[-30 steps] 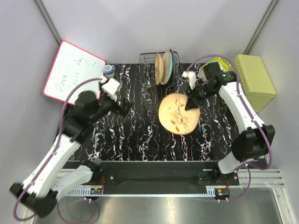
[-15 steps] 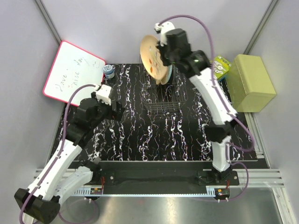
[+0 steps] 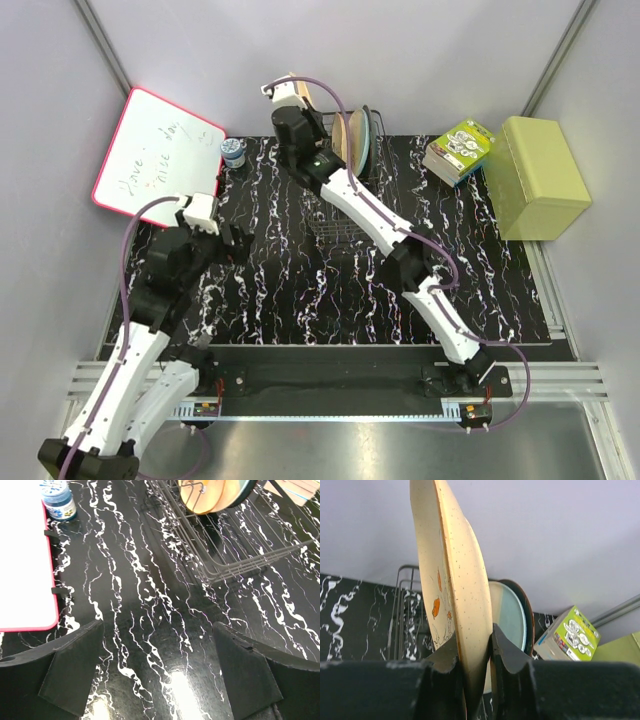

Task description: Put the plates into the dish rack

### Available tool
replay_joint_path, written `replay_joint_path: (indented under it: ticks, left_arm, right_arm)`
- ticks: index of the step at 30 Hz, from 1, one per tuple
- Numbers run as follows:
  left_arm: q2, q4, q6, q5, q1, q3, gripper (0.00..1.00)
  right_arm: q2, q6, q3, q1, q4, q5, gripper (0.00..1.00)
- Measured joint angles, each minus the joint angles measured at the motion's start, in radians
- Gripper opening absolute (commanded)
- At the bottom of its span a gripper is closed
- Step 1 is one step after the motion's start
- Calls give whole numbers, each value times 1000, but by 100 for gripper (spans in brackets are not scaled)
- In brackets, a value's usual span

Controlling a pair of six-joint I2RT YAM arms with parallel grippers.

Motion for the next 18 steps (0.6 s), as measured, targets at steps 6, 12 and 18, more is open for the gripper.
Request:
replay_joint_path:
  ticks: [6, 12, 18]
  left_arm:
    - [-44, 12, -8, 21, 0, -55, 95]
    - [-63, 23, -13, 30, 0, -70, 95]
    - [-68, 27, -13, 29, 0, -72, 95]
  right_arm:
    - [34, -98, 10, -2, 158, 37, 0]
    - [38, -94, 10, -24, 197, 79, 0]
    - [69, -29, 5, -74, 132, 66, 0]
